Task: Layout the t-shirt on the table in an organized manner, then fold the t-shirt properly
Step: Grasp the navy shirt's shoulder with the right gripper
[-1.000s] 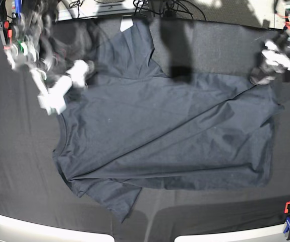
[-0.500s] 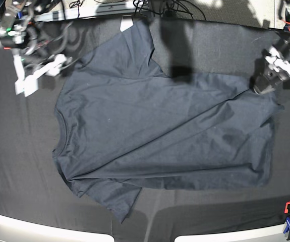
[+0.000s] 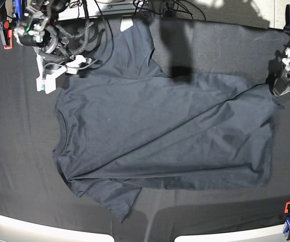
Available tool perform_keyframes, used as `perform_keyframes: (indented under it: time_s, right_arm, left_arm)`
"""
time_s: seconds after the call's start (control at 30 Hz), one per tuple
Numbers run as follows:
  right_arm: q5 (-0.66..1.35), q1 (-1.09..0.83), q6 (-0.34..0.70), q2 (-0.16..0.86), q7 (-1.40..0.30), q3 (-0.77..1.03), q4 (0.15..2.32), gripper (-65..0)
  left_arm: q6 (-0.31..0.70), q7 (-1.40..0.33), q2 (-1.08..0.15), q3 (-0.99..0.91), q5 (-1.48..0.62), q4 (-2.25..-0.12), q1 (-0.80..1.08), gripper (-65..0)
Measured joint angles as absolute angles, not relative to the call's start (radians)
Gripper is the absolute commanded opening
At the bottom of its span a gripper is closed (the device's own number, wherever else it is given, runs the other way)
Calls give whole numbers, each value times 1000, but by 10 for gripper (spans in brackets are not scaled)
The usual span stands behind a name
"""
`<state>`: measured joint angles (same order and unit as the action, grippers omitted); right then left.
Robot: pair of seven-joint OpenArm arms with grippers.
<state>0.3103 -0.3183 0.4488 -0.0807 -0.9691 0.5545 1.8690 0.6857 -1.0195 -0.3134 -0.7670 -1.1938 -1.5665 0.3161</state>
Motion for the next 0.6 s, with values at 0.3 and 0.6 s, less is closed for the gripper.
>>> perform_keyframes:
  time_s: [0.3,0.6]
  right_arm:
    - [183,-316,449,-72,-955,570,1869,-650]
    - [262,-321,495,-72,-944,584,1869,-285]
  left_arm:
    - [686,-1021,-313,-767,-1193,-1567,321,-405]
    - [686,-1021,-313,-767,-1193,-1567,321,-405]
